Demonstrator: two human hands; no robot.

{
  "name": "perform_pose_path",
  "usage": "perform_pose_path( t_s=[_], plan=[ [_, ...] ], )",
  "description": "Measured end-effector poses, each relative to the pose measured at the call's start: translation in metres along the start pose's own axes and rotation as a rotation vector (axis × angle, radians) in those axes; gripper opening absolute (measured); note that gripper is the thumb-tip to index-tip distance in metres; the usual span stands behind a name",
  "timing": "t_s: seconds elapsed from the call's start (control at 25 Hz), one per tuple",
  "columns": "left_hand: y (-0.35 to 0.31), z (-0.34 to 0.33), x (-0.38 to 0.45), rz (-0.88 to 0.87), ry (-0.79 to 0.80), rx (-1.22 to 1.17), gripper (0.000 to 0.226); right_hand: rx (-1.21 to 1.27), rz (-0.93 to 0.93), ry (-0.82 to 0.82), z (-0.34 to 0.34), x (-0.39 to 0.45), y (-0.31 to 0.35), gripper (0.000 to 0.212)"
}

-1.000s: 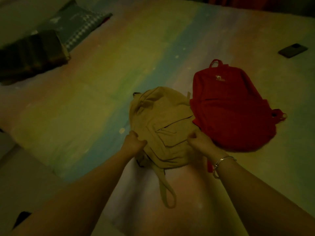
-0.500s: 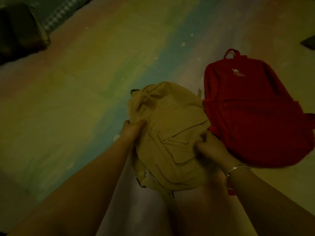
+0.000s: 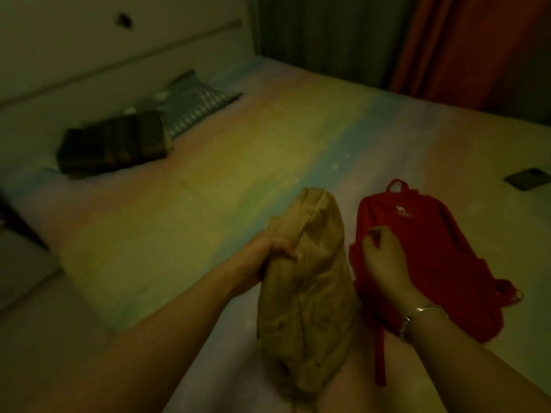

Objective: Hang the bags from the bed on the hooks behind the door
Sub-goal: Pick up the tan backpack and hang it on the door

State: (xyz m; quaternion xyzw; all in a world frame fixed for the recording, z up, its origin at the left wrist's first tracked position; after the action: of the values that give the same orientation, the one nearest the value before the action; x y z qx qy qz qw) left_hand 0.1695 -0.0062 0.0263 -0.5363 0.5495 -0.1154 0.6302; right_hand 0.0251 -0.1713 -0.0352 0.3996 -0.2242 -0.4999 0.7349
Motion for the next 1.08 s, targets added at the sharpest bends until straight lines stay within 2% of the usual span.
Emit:
perform_pose_path(
  t_s=[0.12,0.28,0.4,0.52,0.6,0.68,0.76,0.84,0.92,1.0,1.08],
  plan=[
    [-0.011,-0.027,-0.112,-0.115,-0.031,0.012,0.035,0.194,0.051,0.068,0.044,-0.022,0.051,0.037],
    [-0.027,-0.052,-0.277,-0.298,-0.260,0.090,0.031,0.361,0.093,0.508,0.080,-0.102,0.130,0.061],
    [-0.025,-0.060,-0.401,-0.374,-0.508,0.090,0.038,0.333,0.228,0.867,0.094,-0.191,0.185,0.070],
    [-0.003,-0.062,-0.523,-0.500,-0.685,0.096,0.047,0.326,0.295,1.134,0.094,-0.295,0.241,0.069],
    [0.022,-0.059,-0.598,-0.523,-0.827,0.045,0.048,0.366,0.329,1.261,0.087,-0.370,0.272,0.056],
    [0.043,-0.055,-0.653,-0.505,-0.926,-0.020,0.046,0.475,0.365,1.383,0.076,-0.434,0.291,0.038],
    [0.077,-0.057,-0.717,-0.483,-1.048,-0.095,0.044,0.537,0.398,1.564,0.064,-0.512,0.308,0.034],
    [0.127,-0.058,-0.783,-0.408,-1.198,-0.167,0.052,0.498,0.395,1.775,0.057,-0.603,0.318,0.039],
    [0.187,-0.065,-0.846,-0.261,-1.355,-0.210,0.055,0.351,0.425,2.028,0.061,-0.701,0.321,0.037],
    [0.241,-0.082,-0.905,-0.127,-1.507,-0.240,0.063,0.156,0.610,2.209,0.071,-0.787,0.318,0.025],
    [0.298,-0.108,-0.980,-0.087,-1.626,-0.265,0.060,0.050,0.868,2.273,0.093,-0.889,0.312,0.011]
  ],
)
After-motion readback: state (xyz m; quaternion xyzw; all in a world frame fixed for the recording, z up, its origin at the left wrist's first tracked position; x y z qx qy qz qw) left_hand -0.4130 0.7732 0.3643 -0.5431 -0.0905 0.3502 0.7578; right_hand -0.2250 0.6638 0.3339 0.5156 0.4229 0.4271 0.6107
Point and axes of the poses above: each hand's wrist, its own x-axis towards the middle knuckle, its own z-axis out of the back of the hand, y = z × x, the point moved 1 cm from there along x, towards the middle knuckle, and after that the axes turned 2 degrees about z, right-handed, at the moved point
